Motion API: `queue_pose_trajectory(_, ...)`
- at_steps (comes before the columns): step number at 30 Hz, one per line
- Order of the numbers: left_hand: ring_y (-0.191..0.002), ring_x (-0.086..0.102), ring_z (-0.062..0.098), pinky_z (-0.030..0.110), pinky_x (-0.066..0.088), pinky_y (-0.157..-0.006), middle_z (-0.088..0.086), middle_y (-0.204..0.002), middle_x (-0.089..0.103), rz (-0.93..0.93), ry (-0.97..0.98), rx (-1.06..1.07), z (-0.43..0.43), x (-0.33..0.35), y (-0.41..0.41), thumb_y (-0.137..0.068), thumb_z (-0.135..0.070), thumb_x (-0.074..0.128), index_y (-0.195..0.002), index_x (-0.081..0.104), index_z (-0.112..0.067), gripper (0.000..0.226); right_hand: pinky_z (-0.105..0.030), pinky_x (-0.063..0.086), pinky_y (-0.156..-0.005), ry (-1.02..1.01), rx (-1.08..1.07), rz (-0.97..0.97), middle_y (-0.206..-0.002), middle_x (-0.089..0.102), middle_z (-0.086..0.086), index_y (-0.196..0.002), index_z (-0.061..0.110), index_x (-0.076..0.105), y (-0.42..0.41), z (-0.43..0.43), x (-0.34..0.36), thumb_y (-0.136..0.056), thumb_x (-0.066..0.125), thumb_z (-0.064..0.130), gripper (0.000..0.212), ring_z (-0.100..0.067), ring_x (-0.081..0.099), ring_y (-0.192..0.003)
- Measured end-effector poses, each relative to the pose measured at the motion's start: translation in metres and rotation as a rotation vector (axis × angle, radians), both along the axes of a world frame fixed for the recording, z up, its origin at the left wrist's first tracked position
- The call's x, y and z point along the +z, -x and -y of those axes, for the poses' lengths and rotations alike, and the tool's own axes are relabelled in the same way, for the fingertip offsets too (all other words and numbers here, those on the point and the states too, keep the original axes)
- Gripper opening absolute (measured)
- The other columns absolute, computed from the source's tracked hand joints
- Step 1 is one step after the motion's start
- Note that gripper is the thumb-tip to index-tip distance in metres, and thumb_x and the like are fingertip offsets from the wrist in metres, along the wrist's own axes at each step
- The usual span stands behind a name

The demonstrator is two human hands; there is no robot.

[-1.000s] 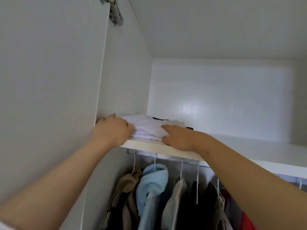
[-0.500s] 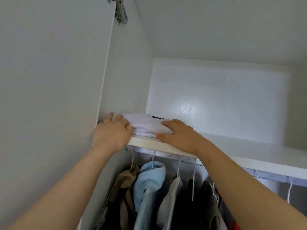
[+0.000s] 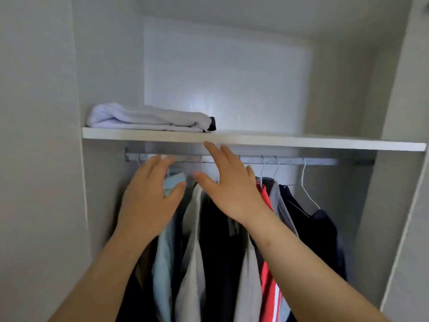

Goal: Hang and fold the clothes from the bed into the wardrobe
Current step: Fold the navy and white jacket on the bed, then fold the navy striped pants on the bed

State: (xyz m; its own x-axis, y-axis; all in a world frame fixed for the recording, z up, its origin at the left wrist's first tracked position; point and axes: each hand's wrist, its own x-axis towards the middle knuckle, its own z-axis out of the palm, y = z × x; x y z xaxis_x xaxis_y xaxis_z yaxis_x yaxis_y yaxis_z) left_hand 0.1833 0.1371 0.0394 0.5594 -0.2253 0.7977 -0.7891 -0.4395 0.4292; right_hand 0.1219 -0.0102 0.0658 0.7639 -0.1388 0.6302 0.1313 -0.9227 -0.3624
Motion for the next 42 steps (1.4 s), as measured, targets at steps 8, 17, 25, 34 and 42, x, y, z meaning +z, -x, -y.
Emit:
queue_pose_trajectory(8,-0.111,0.048,0.005,0.020,0.032,-0.093,-0.014,-0.116,0.055,-0.480,0.007,-0.378,0.063,-0.089,0.094,-0.087,-0.024,0.061,-0.115,0.057,-0.029,0.029,-0.048,0.025,-0.111,-0.459,-0.188,-0.113,-0.148,0.029,0.012,-0.143,0.035,0.027,0.149,0.041,-0.114,-0.089,0.054,0.038,0.061,-0.011,0.027,-0.136)
queue_pose_trajectory(17,-0.100,0.054,0.013,0.023,0.037,-0.075,-0.003,-0.105,0.058,-0.867,-0.337,-0.743,0.138,-0.197,0.330,-0.088,-0.026,0.059,-0.102,0.056,-0.037,0.018,-0.029,0.029,-0.105,-0.934,-0.762,-0.192,-0.147,0.032,0.011,-0.142,0.034,0.029,0.436,0.041,-0.249,-0.090,0.053,0.041,0.057,-0.011,0.038,-0.128)
queue_pose_trajectory(25,-0.090,0.051,0.013,0.025,0.036,-0.078,-0.004,-0.108,0.056,-0.908,-0.785,-1.044,0.151,-0.267,0.557,-0.089,-0.023,0.058,-0.100,0.059,-0.024,0.011,-0.026,0.037,-0.094,-1.286,-1.306,0.012,-0.138,0.045,-0.004,-0.138,0.026,0.038,0.686,-0.040,-0.300,-0.090,0.057,0.033,0.052,-0.021,0.047,-0.123)
queue_pose_trajectory(34,-0.108,0.056,0.032,0.038,0.045,-0.089,0.010,-0.115,0.062,-0.802,-1.221,-1.408,0.137,-0.310,0.769,-0.089,-0.017,0.058,-0.100,0.061,-0.017,0.011,-0.023,0.045,-0.076,-1.540,-1.781,0.359,-0.138,0.047,-0.005,-0.138,0.023,0.039,0.855,-0.163,-0.349,-0.091,0.054,0.036,0.051,-0.021,0.053,-0.116)
queue_pose_trajectory(42,-0.086,0.052,0.022,0.028,0.039,-0.072,0.002,-0.108,0.061,-0.547,-1.499,-1.792,0.114,-0.326,0.938,-0.089,-0.025,0.058,-0.098,0.060,-0.025,0.009,-0.021,0.041,-0.066,-1.676,-2.051,0.713,-0.132,0.050,-0.002,-0.137,0.022,0.039,0.945,-0.232,-0.370,-0.090,0.054,0.035,0.051,-0.015,0.054,-0.103)
